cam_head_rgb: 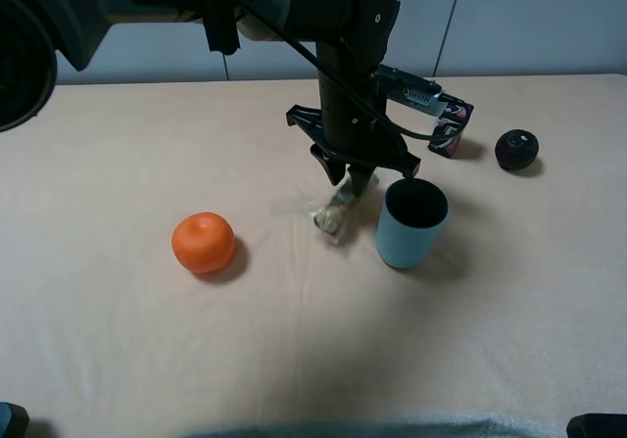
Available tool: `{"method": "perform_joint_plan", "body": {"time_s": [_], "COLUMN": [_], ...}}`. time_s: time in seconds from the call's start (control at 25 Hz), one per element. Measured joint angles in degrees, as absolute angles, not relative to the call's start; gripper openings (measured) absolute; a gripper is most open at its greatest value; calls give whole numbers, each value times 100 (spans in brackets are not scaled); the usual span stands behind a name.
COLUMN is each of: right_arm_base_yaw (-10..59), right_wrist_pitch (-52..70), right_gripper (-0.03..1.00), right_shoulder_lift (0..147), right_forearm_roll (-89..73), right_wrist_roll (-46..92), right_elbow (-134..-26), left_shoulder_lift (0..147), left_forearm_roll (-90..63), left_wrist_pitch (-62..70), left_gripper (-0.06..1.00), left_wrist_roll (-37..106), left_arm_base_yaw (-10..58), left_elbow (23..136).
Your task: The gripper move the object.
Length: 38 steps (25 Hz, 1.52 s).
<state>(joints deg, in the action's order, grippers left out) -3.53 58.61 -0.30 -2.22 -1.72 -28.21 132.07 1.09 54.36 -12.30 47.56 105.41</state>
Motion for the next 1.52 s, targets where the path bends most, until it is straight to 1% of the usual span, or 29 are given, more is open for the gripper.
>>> {"method": "perform_joint_plan", "body": {"time_s": [0.16,0.28,0.64,0.88,1.32,1.52], "right_arm_base_yaw": [-353,-353,-353,-353,-353,-353], "right_wrist_pitch": [5861,5856,5861,5861,5861,5861], "right_gripper": [69,69,69,69,69,69], "right_shoulder_lift": [-30,-30,-30,-30,-30,-30], "right_forearm_roll": [-222,-222,-222,-222,-222,-222], "right_wrist_roll": [-172,-172,-172,-172,-172,-172], "right_elbow": [-2821,-2821,-2821,-2821,-2821,-2821], "left_shoulder_lift": [13207,13207,13207,13207,13207,13207], "left_forearm_roll": [109,109,109,114,304,309], "left_wrist_pitch": [5429,5429,5435,5712,6607,6625], "left_gripper": [45,48,49,50,50,50], "left_wrist_roll": [-1230,-1235,-1235,-1235,-1235,-1224], "left_arm_base_yaw": [4756,4756,4756,4756,4756,4756], "left_elbow": [10541,10541,10541,10598,11273,11730]}}
